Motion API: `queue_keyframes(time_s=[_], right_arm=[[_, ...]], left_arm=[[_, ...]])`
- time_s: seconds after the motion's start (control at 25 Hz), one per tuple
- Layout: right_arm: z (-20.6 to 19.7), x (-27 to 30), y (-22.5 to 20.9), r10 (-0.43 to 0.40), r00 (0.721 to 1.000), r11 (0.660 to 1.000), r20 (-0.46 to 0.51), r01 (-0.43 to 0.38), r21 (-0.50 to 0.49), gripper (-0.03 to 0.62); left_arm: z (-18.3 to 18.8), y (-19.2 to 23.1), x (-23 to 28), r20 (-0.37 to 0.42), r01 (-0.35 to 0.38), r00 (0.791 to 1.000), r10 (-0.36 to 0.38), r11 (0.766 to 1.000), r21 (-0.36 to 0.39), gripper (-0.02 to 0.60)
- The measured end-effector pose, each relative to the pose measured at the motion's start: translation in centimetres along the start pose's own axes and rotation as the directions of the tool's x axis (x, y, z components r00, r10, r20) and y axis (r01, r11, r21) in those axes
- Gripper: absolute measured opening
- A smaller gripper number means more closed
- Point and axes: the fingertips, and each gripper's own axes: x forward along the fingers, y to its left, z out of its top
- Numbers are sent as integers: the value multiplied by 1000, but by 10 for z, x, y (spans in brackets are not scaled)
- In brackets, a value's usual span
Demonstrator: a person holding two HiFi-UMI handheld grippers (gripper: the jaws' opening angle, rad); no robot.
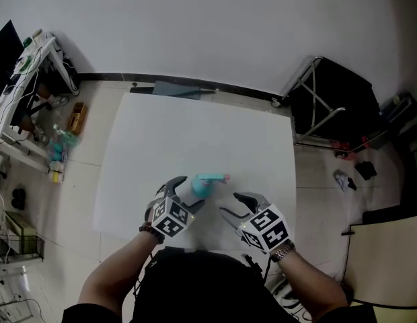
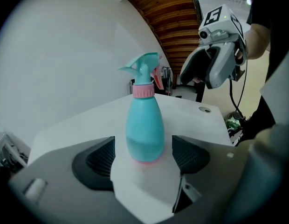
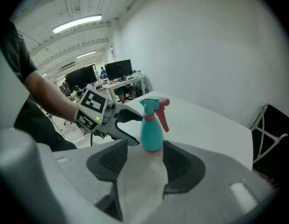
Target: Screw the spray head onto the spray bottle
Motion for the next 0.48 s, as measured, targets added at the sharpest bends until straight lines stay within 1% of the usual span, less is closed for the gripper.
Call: queue_keyframes(time_s=[0.16,0.32,0.48], right_arm=[[2,6,7,-4,999,1000,43,4,9,198],[9,5,11,-22,995,1000,102,21,7,132],[19,3,13,-45,986,999,159,45,3,46]], left_arm=[[11,-1,-16,36,-11,999,12,1000,-14,385],[22,-6,-31,66,-15,998,17,999,-33,348],[34,-11,-43,97,-16,995,23,997,-73,292]])
